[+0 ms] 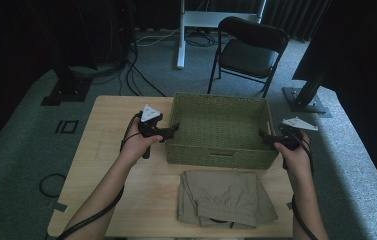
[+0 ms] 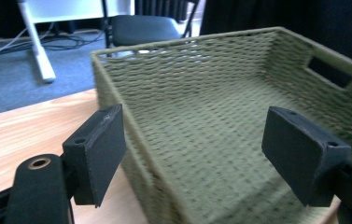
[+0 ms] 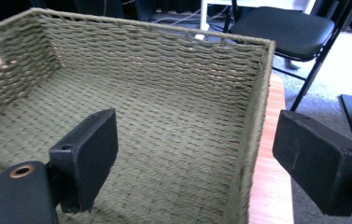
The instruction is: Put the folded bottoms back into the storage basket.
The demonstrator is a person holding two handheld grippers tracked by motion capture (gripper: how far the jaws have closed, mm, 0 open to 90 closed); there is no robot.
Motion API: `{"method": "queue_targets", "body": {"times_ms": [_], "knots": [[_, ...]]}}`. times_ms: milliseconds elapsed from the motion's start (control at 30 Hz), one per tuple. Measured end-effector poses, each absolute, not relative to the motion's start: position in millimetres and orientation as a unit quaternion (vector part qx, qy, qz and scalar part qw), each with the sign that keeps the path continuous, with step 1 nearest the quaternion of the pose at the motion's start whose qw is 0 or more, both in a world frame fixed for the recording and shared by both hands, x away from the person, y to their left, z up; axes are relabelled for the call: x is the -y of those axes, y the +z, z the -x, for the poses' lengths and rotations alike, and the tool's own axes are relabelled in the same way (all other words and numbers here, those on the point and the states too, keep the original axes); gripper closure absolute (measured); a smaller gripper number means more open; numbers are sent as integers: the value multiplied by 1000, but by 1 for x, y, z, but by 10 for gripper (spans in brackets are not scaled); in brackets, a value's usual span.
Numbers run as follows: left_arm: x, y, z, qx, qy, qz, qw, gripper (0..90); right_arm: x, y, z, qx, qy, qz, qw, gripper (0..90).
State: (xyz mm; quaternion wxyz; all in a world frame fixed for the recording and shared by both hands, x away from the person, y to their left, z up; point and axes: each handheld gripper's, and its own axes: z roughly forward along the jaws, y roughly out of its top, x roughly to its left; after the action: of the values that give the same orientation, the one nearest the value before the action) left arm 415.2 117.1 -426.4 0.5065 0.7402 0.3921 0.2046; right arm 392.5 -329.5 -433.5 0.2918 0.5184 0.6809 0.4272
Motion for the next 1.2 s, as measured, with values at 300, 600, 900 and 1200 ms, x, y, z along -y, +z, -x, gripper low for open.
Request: {"method": "queue_targets", "body": {"times_ms": [300,600,900,1200], "knots": [[-112,-427,-397,-369,198,-745,519,227,319,-431,-369,-683,447,-499,290,139],[-110,-436,-375,-348,194,-753,524,227,306,-437,-347,-690,453,-490,283,139],[-102,-449,-358,-334,172,-761,529,227,300,-444,-327,-692,464,-483,270,139],[-96,-463,-346,-325,165,-771,523,227,296,-461,-310,-706,471,-463,255,140]]}}
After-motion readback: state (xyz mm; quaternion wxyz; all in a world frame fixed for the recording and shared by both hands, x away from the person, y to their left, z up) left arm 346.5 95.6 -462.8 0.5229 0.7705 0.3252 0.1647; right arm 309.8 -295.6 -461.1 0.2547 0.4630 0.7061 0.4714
